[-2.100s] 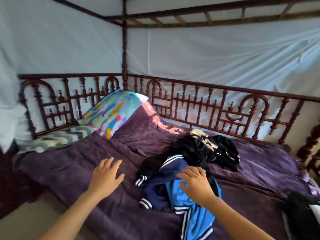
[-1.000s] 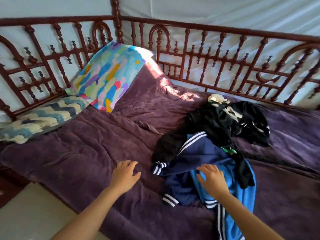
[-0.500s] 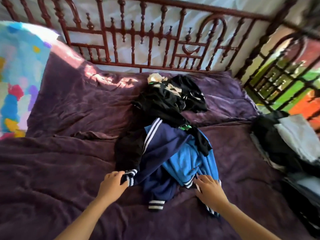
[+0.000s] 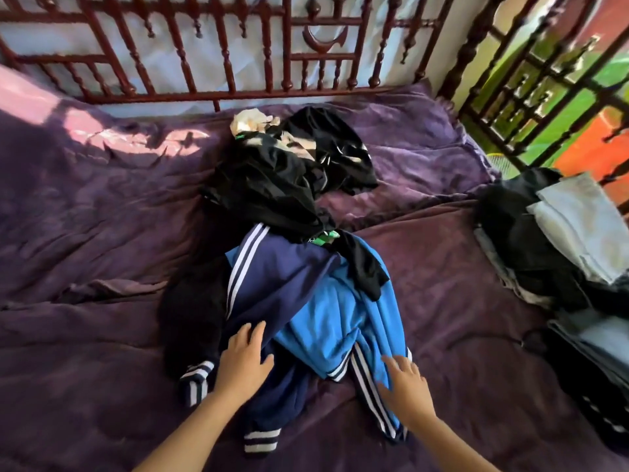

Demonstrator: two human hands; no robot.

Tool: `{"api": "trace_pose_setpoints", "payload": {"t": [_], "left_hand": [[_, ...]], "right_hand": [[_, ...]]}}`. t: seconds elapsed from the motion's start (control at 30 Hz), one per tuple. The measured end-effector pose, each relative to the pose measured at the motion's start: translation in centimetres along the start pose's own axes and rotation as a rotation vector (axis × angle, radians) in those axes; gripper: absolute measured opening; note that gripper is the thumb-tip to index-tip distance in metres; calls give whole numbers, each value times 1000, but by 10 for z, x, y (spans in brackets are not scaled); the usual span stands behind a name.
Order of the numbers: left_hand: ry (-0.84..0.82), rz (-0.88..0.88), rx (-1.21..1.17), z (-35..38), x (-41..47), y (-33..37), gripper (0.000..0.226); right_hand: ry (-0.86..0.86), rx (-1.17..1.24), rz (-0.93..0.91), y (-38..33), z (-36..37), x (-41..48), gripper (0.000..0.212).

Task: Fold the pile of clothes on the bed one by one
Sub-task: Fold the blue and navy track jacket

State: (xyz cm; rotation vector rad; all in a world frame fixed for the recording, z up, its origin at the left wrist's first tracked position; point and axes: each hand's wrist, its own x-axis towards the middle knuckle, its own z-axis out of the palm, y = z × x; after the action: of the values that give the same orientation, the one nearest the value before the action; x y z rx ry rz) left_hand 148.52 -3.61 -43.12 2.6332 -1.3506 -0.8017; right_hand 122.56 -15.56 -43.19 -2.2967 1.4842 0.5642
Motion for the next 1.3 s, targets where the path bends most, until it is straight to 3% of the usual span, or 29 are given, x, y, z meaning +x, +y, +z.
{"api": "trace_pose_setpoints", "payload": {"t": [0.23,0.37,0.4,0.47,0.5,0.6,0.67,0.77,1.03,1.17,1.3], "left_hand": [[95,-92,85,8,58,35,75],[48,-127,175,13,91,46,72],[25,-148,176,14,97,49,62],[26,-178,184,17,103,56,19],[28,-210,149,18,103,60,13],[34,-274,6,23,93,64,40],[58,-295,-60,23,81,65,38],[106,-320,-207,17,60,64,15],[112,-233,-309,9,-42,38,9],[127,-324,-334,14,-112,-13,29],[246,-369,-393,-10,-178,-78,33]], "right_hand": [[-118,190,204,15,11,64,86],[-189,348,280,26,20,81,95],[-191,393,271,27,22,82,94],[-168,446,249,29,26,81,86],[-145,484,259,31,27,81,82],[-92,641,340,38,24,81,75],[-78,692,367,43,21,78,70],[-52,682,363,49,16,65,65],[20,668,315,41,11,5,56],[121,615,258,26,8,-35,32],[345,611,136,9,-15,-76,13]]}}
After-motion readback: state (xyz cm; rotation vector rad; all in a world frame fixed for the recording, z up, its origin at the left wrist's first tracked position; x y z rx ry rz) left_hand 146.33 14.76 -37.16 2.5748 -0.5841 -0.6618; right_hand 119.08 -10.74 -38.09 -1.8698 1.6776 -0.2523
